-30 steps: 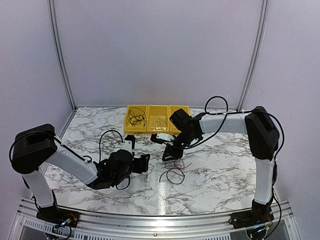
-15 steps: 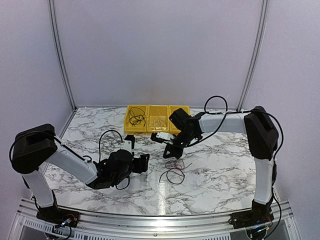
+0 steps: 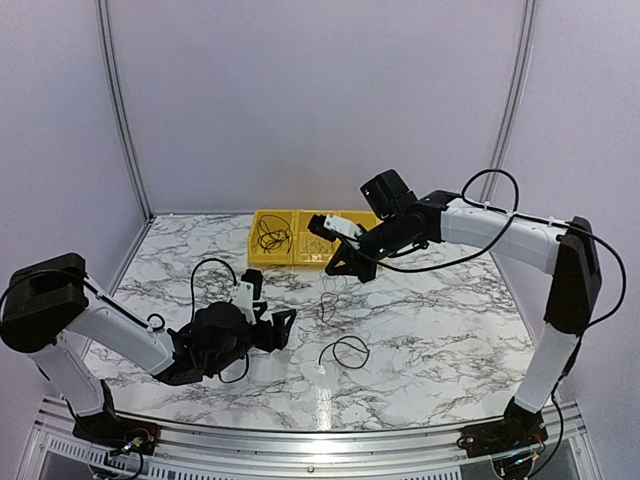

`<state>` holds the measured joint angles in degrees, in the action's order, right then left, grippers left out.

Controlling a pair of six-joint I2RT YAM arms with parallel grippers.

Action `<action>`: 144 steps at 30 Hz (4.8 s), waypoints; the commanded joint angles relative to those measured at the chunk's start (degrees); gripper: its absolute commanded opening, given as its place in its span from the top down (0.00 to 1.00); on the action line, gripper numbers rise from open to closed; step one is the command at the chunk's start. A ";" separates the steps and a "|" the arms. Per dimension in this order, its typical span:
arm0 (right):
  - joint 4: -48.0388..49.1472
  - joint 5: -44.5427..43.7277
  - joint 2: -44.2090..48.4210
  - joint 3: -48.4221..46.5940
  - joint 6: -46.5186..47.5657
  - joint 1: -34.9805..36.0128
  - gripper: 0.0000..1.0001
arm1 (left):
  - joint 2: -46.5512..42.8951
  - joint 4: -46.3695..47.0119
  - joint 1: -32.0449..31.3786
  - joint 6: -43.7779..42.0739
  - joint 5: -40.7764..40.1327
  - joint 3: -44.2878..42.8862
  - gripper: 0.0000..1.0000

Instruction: Untangle the cables

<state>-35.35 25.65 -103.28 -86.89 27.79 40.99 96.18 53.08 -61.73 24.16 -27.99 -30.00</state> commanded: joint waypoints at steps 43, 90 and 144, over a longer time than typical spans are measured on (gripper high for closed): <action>6.43 19.39 10.38 4.74 -5.81 -2.10 1.00 | 8.74 2.41 -1.77 0.46 -5.85 -20.85 0.32; 3.87 22.51 17.08 7.22 0.71 -6.14 1.00 | 6.34 -1.28 1.99 5.45 7.50 -13.87 0.48; 6.96 23.49 12.88 9.30 -2.92 -4.70 1.00 | 9.51 7.60 1.09 -6.86 7.18 -24.08 0.55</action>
<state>-28.73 47.75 -90.17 -77.69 25.10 35.79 105.86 57.34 -60.84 16.80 -18.09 -55.46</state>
